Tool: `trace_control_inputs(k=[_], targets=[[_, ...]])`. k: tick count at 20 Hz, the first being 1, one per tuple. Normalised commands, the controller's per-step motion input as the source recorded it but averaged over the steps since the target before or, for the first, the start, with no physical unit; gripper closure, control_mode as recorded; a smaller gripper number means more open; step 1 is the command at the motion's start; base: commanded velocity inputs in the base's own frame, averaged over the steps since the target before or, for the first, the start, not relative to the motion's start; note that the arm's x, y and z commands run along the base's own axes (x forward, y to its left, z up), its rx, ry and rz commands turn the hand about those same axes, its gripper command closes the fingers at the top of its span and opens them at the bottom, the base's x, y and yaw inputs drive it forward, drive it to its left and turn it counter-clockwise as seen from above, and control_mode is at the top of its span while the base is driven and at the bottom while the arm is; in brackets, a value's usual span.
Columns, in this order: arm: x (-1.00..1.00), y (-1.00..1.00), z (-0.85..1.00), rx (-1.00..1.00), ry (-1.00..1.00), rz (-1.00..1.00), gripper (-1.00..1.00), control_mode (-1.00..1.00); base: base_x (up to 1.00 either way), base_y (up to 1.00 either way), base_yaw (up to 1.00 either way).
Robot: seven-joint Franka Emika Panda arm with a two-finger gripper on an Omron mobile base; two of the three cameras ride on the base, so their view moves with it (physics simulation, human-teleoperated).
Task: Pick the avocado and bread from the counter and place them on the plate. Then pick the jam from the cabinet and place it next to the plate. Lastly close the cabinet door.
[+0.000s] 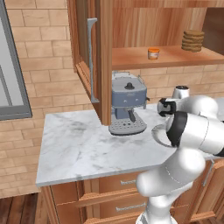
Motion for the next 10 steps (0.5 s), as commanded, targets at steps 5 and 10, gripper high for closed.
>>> trace_control_inputs(k=[5, 10], targets=[[0.07, 0.00, -0.19, 0.00, 0.00, 0.03, 1.00, -1.00, 0.00, 0.00, 0.00], [0.16, 0.00, -0.36, 0.00, 0.00, 0.02, 1.00, -1.00, 0.00, 0.00, 0.00]])
